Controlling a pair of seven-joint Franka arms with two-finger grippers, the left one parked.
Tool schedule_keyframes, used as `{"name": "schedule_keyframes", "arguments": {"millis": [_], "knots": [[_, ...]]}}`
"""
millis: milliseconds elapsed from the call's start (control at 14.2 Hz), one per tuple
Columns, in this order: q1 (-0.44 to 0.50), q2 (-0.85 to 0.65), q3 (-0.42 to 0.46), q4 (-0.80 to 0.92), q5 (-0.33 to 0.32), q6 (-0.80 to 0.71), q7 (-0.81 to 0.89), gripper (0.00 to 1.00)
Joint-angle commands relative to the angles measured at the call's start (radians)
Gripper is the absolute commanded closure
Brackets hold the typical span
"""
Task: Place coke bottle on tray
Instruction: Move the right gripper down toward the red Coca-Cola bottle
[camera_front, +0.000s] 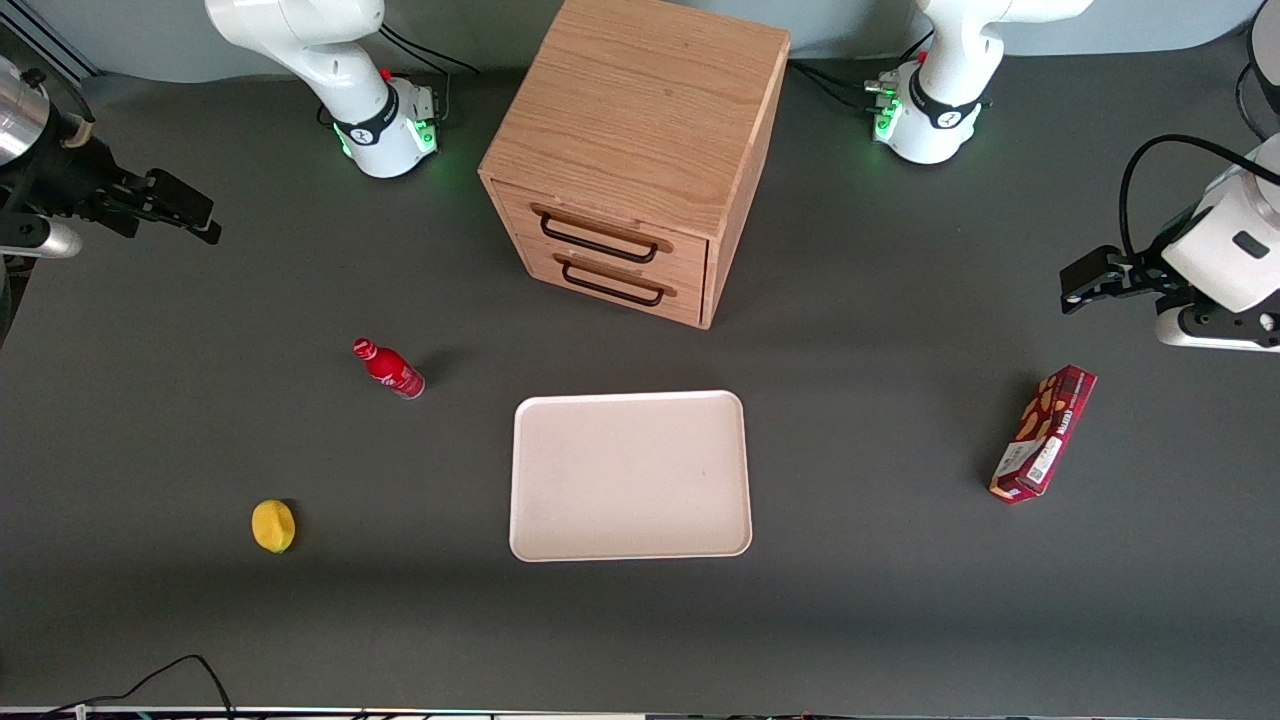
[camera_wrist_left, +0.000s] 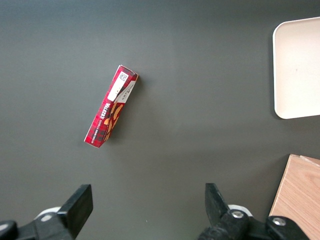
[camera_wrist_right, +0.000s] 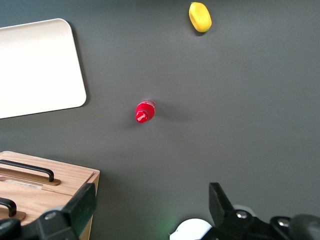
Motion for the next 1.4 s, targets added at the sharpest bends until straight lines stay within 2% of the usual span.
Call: {"name": "schedule_keyframes", "arguments": {"millis": [0, 211, 281, 351, 702, 912, 1053, 1193, 1263, 1333], "knots": [[0.002, 0.027, -0.005, 0.041, 0.021, -0.04, 0.007, 0.0], [0.003, 0.045, -0.002, 0.016, 0.027, -0.054, 0.004, 0.0], [0.007, 0.053, -0.002, -0.024, 0.054, -0.039, -0.001, 0.0], [0.008, 0.053, 0.002, -0.081, 0.086, 0.016, -0.004, 0.0], [0.016, 0.091, 0.052, -0.49, 0.087, 0.517, 0.001, 0.0], [0.017, 0.146, 0.06, -0.607, 0.083, 0.73, 0.002, 0.0], [0.016, 0.176, 0.06, -0.623, 0.08, 0.779, 0.001, 0.0], [0.016, 0.189, 0.06, -0.637, 0.067, 0.811, 0.001, 0.15], [0.016, 0.191, 0.06, -0.646, 0.054, 0.824, 0.001, 0.41], [0.017, 0.19, 0.061, -0.646, 0.053, 0.824, 0.001, 0.83]]}}
